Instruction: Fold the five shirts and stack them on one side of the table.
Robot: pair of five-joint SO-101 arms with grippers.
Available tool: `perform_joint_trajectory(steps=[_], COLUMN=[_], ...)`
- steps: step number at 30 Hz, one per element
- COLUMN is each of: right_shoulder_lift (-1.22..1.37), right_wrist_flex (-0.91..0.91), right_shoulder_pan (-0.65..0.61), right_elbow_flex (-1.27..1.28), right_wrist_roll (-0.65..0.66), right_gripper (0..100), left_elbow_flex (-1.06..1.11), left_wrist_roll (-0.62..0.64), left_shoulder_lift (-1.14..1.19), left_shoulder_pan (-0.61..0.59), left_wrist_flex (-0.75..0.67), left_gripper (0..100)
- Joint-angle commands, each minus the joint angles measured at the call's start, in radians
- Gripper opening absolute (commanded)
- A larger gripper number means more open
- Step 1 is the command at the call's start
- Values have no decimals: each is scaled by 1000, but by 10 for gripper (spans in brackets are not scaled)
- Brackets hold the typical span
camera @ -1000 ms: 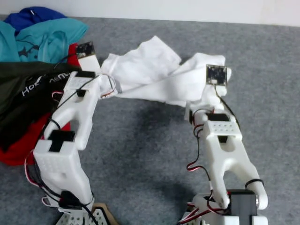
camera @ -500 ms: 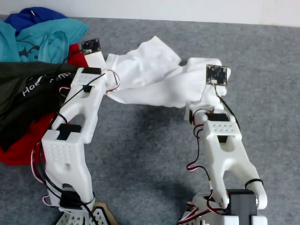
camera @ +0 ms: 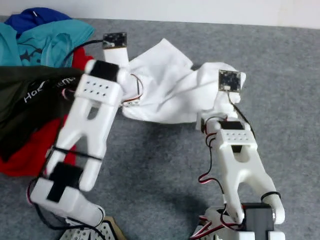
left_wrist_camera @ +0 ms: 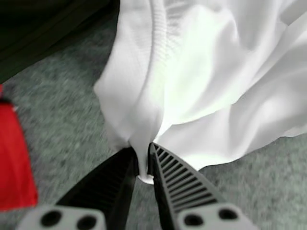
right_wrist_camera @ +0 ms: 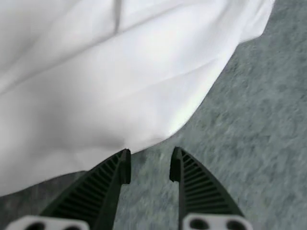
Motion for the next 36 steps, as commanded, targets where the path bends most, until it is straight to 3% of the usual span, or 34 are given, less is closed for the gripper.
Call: perform_joint_trajectory(steps=[1,6,14,18,24,30,36], right_shoulder_lift=[-45,-79,-104,-77,-59,-59,-65], right_wrist_flex=[105,165,54,27,27,7,7], right_shoulder_pan=[-33,-56,-48,-48,-48,-48,-48], right_elbow_flex=[-15,-8,28,41,39,41,45], right_wrist_roll=[8,12,14,14,15,15,15], right_gripper=[145,80,44,44,44,44,44], left_elbow_flex=[24,30,56,-68,-329,-443,-467], left_wrist_roll=[2,5,17,78,153,209,176], left_shoulder_lift=[-77,-81,148,321,466,469,403], left_shoulder_pan=[-64,-159,-130,-102,-97,-102,-140], left_wrist_flex=[18,-35,-526,-640,-511,-331,-25], left_gripper=[13,17,18,41,221,392,357])
